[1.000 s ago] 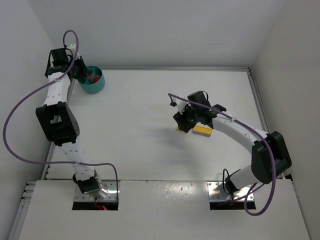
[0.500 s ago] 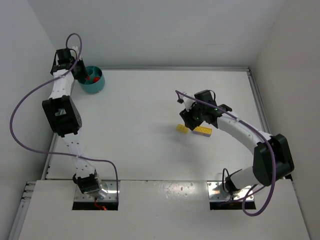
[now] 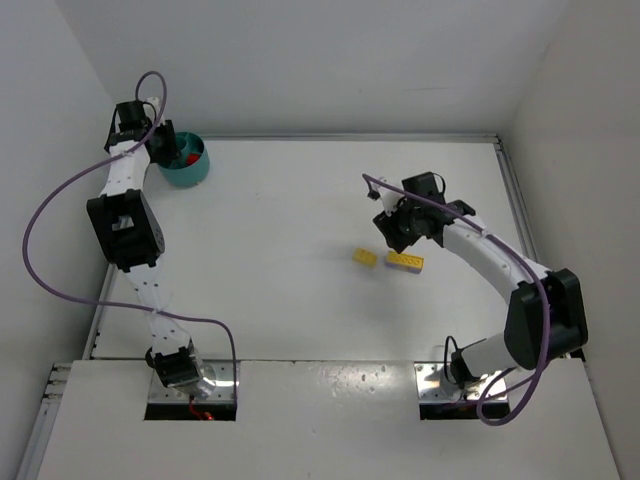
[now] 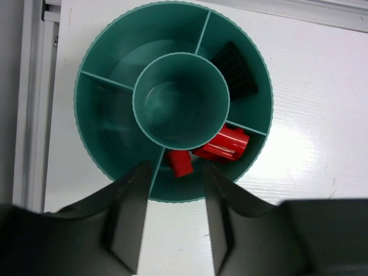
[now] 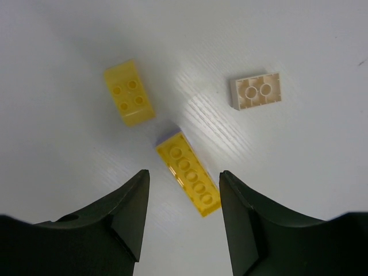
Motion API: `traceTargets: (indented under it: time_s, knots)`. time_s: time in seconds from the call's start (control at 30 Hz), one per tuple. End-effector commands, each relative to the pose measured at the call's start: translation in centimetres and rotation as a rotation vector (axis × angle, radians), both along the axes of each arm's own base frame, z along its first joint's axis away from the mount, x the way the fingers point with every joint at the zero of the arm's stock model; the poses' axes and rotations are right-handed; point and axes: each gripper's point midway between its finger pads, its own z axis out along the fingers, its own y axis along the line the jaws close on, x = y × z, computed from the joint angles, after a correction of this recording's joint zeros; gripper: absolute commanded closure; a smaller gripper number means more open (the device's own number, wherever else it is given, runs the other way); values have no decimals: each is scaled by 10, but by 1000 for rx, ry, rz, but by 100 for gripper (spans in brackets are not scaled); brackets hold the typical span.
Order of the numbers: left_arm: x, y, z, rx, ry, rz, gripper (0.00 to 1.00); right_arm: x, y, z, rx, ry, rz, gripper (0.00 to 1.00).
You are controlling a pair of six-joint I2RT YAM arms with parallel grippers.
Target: Sort the legos into containers by color
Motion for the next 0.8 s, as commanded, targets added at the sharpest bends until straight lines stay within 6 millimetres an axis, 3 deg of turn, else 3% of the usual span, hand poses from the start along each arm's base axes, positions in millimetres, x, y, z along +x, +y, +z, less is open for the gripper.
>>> traceTargets:
  time_s: [0.0, 0.2, 0.27, 0.3, 0.33, 0.37, 0.43, 0.5, 0.57, 0.6, 0.77]
  knots:
    - [5, -4, 26, 10, -62, -31, 51, 5, -14, 20, -66, -36, 63, 48]
    - [-2, -18, 61, -12, -123, -82, 48, -11, -32, 12, -130, 87, 183, 51]
    - [-10, -34, 65, -46, -124, -119, 48, -25, -38, 0, -181, 186, 256, 51]
    - [-14, -37, 69, -52, -127, -127, 48, -22, -38, 5, -191, 193, 276, 51]
    - [-20, -55, 87, -51, -154, -161, 48, -28, -40, 2, -207, 241, 300, 51]
    - [-27, -64, 81, -57, -142, -188, 48, -28, -41, 0, -214, 266, 311, 51]
    - [-38, -76, 89, -67, -158, -217, 48, -25, -36, -5, -228, 305, 343, 51]
    - [-52, -100, 100, -92, -179, -268, 48, -21, -35, -9, -249, 307, 346, 49]
    - [-63, -110, 100, -113, -173, -286, 47, -15, -30, -16, -252, 316, 357, 46]
    - [-70, -114, 113, -114, -196, -299, 47, -11, -33, -15, -274, 326, 351, 46]
    - [-88, -128, 130, -134, -225, -333, 43, -10, -39, -34, -322, 411, 357, 41]
